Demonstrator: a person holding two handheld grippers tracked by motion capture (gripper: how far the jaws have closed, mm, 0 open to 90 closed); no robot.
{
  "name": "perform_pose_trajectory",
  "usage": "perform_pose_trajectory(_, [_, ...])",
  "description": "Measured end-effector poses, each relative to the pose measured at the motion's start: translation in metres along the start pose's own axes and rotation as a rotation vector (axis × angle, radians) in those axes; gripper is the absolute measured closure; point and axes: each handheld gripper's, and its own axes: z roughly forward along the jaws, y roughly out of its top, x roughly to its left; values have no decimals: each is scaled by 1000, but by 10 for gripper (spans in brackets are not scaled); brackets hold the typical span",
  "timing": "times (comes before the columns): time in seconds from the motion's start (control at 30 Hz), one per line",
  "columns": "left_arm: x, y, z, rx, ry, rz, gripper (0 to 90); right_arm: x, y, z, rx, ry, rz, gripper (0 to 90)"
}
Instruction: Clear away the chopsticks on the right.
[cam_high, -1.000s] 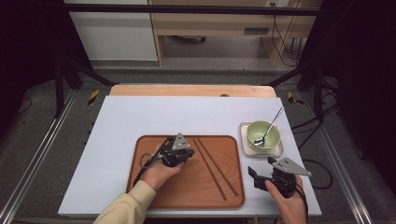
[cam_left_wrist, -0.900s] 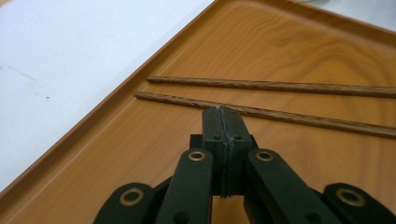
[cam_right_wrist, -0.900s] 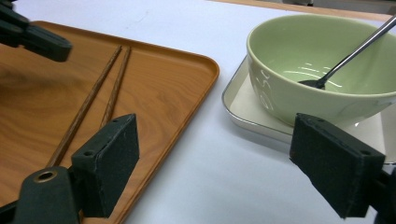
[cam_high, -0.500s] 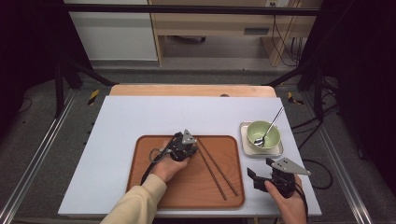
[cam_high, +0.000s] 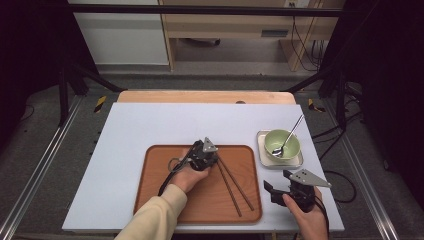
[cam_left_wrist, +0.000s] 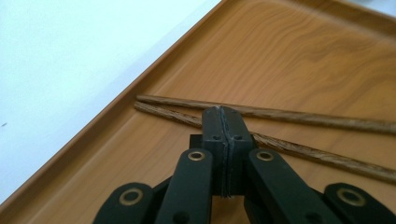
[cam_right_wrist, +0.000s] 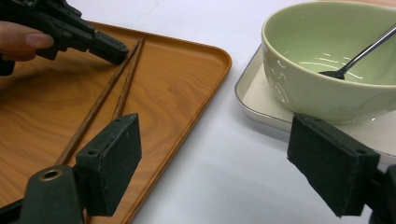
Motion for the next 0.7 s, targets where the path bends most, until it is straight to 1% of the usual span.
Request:
perform_pose_trajectory(0.1, [-4,3,4,-6,-10,14,895,0,0,0,1,1,-1,180])
perform_pose_trajectory(0.13, [-6,4,5,-14,-12,8,895,0,0,1,1,2,0,180])
perform_pose_trajectory(0.17, [-6,5,5,-7,-10,18,896,0,0,1,2,3,2,180])
perform_pose_trajectory(0.23, [-8,7,8,-21,-21,5,896,0,0,1,4,3,1,182])
perform_pose_trajectory(0.27, [-9,8,9,-15,-28,16,896,0,0,1,4,3,1,182])
perform_pose_trajectory(0.33, [-12,10,11,-17,-36,23,897,1,0,1,7,5,3,183])
perform_pose_trajectory(0.37, [-14,11,13,-25,-41,15,897,1,0,1,8,4,1,183])
perform_pose_trajectory(0.57, [-23,17,18,-24,-62,33,897,0,0,2,13,2,0,184])
perform_pose_trajectory(0.6, [-25,17,19,-32,-63,28,897,0,-1,2,14,3,4,184])
perform_pose_trajectory(0.67, [-27,18,17,-6,-58,65,897,0,-1,2,15,3,4,185])
perform_pose_trajectory(0.7, [-28,17,16,-9,-60,62,897,0,-1,2,16,3,5,185])
